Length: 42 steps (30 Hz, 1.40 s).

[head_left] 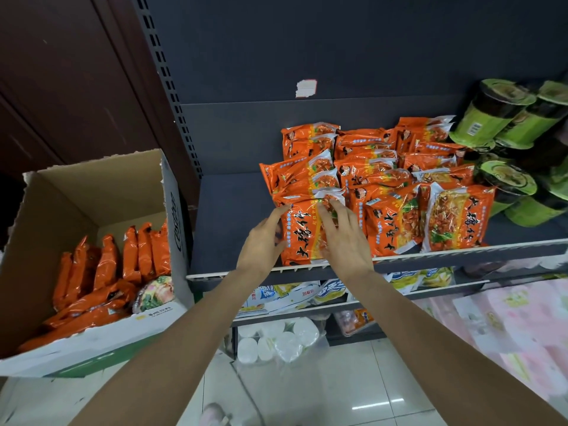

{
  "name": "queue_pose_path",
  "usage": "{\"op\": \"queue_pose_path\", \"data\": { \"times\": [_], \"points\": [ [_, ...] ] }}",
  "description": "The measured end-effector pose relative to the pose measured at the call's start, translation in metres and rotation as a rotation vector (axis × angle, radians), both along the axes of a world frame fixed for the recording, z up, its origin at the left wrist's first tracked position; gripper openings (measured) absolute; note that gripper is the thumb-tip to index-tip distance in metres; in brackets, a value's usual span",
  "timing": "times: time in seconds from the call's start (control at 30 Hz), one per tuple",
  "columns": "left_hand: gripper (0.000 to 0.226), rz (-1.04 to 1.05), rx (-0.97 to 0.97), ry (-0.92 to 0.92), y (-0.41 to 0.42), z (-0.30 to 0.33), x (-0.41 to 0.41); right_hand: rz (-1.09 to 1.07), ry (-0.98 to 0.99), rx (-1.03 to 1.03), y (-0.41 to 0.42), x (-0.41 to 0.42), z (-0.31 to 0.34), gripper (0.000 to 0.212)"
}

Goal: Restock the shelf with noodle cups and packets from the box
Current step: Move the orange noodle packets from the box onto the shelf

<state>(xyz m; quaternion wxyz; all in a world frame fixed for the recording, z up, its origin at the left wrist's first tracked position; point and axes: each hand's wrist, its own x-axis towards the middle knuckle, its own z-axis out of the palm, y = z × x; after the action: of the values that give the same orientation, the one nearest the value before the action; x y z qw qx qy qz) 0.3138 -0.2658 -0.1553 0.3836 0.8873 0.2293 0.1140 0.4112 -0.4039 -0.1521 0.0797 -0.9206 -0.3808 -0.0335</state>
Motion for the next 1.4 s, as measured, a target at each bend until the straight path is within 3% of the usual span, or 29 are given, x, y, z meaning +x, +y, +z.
{"op": "queue_pose_path", "data": {
  "times": [0.13,0.3,0.47,0.63,0.8,0.93,1.17,1.4],
  "points": [
    [0.073,-0.009,0.057,0.048,-0.004,0.006,-0.003,-0.035,0.029,-0.01,-0.001,-0.004,0.002,0.092],
    [0.05,0.049,0.22,-0.02,0.004,0.027,-0.027,0.033,0.084,0.183,0.013,-0.03,0.021,0.068],
    [0.035,0.142,0.283,-0.101,0.043,0.043,-0.084,0.171,0.379,0.333,0.06,-0.072,0.043,0.039],
    [0.029,0.316,0.317,-0.072,0.115,0.055,-0.155,0.294,0.475,0.397,0.138,-0.121,0.052,0.029],
    [0.03,0.411,0.242,0.046,0.214,0.036,-0.206,0.352,0.489,0.318,0.23,-0.165,0.04,0.03],
    [0.037,0.364,0.152,0.169,0.271,0.013,-0.218,0.298,0.545,0.203,0.284,-0.18,0.012,0.035],
    [0.044,0.24,-0.019,0.358,0.322,-0.028,-0.198,0.166,0.615,0.054,0.327,-0.175,-0.032,0.048],
    [0.046,0.14,-0.044,0.466,0.336,-0.054,-0.176,0.224,0.544,-0.186,0.363,-0.157,-0.049,0.051]
  ]
}}
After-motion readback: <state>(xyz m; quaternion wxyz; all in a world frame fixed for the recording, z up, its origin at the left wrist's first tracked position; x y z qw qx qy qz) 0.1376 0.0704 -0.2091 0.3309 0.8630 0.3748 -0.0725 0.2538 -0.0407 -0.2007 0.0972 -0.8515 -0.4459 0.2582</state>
